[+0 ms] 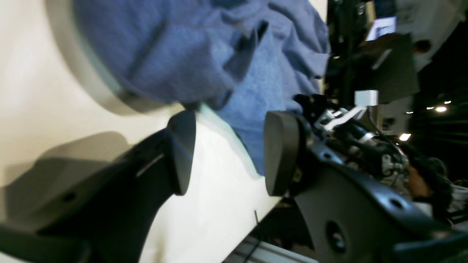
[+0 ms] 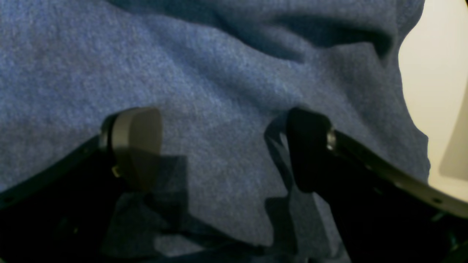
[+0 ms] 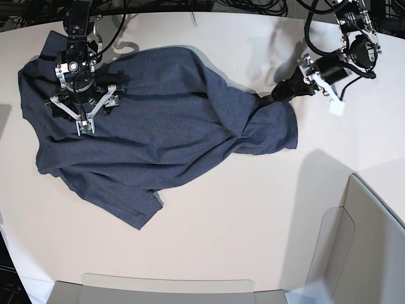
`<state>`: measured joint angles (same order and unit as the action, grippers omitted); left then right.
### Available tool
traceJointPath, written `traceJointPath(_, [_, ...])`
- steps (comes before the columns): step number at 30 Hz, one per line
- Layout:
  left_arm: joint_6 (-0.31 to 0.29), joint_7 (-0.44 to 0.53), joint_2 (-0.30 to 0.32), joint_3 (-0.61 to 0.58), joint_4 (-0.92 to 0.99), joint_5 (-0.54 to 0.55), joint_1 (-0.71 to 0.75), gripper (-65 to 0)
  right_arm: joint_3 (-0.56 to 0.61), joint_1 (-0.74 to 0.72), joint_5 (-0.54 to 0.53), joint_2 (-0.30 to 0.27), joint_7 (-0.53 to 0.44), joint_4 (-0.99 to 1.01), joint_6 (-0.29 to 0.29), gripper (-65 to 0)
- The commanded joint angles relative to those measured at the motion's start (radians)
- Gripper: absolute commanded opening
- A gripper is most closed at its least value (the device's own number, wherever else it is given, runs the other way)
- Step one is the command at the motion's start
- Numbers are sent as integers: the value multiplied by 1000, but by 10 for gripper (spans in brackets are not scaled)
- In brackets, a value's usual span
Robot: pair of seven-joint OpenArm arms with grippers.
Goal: Layout the t-shirt on the table in an organized manner, then fold the t-shirt properly
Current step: 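Grasp the shirt side with the left gripper and fold it toward the right gripper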
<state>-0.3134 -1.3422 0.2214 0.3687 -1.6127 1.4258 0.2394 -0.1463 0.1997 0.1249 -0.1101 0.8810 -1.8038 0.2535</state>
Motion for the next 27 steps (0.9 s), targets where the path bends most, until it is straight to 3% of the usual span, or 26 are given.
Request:
traceJointPath(1, [1, -4, 5, -20, -14, -12, -12, -361, -2, -6, 3, -6, -7, -12, -3, -130])
traceJointPath(10, [1, 5, -101, -168, -14, -328, -128, -361, -2, 1, 2, -6, -7, -12, -3, -130])
traceJointPath(14, [1, 10, -121, -222, -13, -408, -159, -361, -2, 2, 2, -6, -7, -12, -3, -130])
traceJointPath(21, [1, 128, -126, -400, -13, -480, -159, -366, -2, 2, 2, -6, -7, -12, -3, -130])
traceJointPath(24, [1, 143, -126, -446, -13, -475, -160, -446, -2, 2, 2, -6, -7, -12, -3, -130])
traceJointPath(27, [1, 142, -127, -458, -16, -471, -191, -598, -2, 2, 2, -6, -7, -12, -3, -130])
